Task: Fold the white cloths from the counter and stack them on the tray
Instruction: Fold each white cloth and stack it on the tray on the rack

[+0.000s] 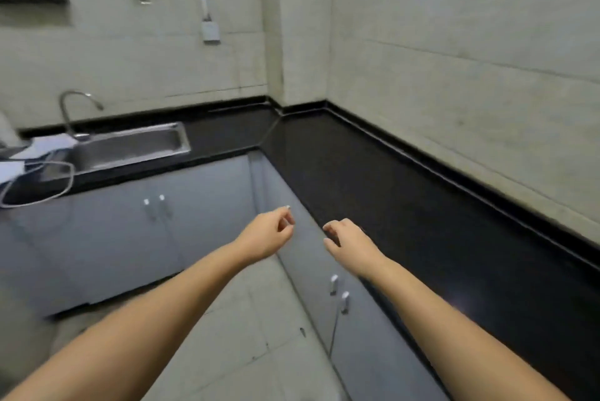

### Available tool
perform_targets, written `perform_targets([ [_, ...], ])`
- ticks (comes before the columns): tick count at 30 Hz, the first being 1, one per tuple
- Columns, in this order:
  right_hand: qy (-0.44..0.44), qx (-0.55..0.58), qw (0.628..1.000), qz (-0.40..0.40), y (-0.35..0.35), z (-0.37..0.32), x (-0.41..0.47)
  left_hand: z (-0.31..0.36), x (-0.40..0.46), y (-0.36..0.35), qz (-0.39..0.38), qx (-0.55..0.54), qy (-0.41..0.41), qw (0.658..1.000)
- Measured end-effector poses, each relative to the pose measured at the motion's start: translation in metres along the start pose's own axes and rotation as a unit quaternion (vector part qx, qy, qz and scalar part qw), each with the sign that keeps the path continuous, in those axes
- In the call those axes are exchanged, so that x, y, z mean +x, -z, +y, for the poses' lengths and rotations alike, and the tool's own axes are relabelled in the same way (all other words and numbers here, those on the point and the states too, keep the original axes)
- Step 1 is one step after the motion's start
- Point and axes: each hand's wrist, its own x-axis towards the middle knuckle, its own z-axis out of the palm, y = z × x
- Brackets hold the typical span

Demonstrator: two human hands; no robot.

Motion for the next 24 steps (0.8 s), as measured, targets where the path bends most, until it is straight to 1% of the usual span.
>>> perform_targets([
  [2,0.044,-0.017,0.999,-0.003,-0.039,-0.049,0.030,-0.061,-0.014,0.025,0.019,0.025,0.051,0.998],
  [4,0.092,-0.030,0.995,0.007,-0.071,-0.091,0.053,-0.112,-0.027,0.044,0.054,0.038,0.099,0.993],
  [6,0.140,-0.036,0.989,0.009,-0.098,-0.126,0.074,-0.153,-0.036,0.057,0.103,0.047,0.144,0.983],
  [8,0.184,-0.051,0.982,0.000,-0.122,-0.155,0.095,-0.187,-0.042,0.067,0.130,0.061,0.185,0.972],
  [11,0.235,-0.076,0.969,-0.020,-0.153,-0.189,0.133,-0.230,-0.040,0.077,0.131,0.093,0.227,0.961],
  [16,0.290,-0.095,0.951,-0.059,-0.187,-0.235,0.215,-0.301,-0.011,0.105,0.137,0.123,0.279,0.942],
  [20,0.327,-0.099,0.935,-0.094,-0.201,-0.271,0.289,-0.355,0.028,0.138,0.132,0.124,0.327,0.928],
  [24,0.350,-0.097,0.925,-0.112,-0.214,-0.310,0.360,-0.401,0.058,0.172,0.159,0.098,0.362,0.913],
])
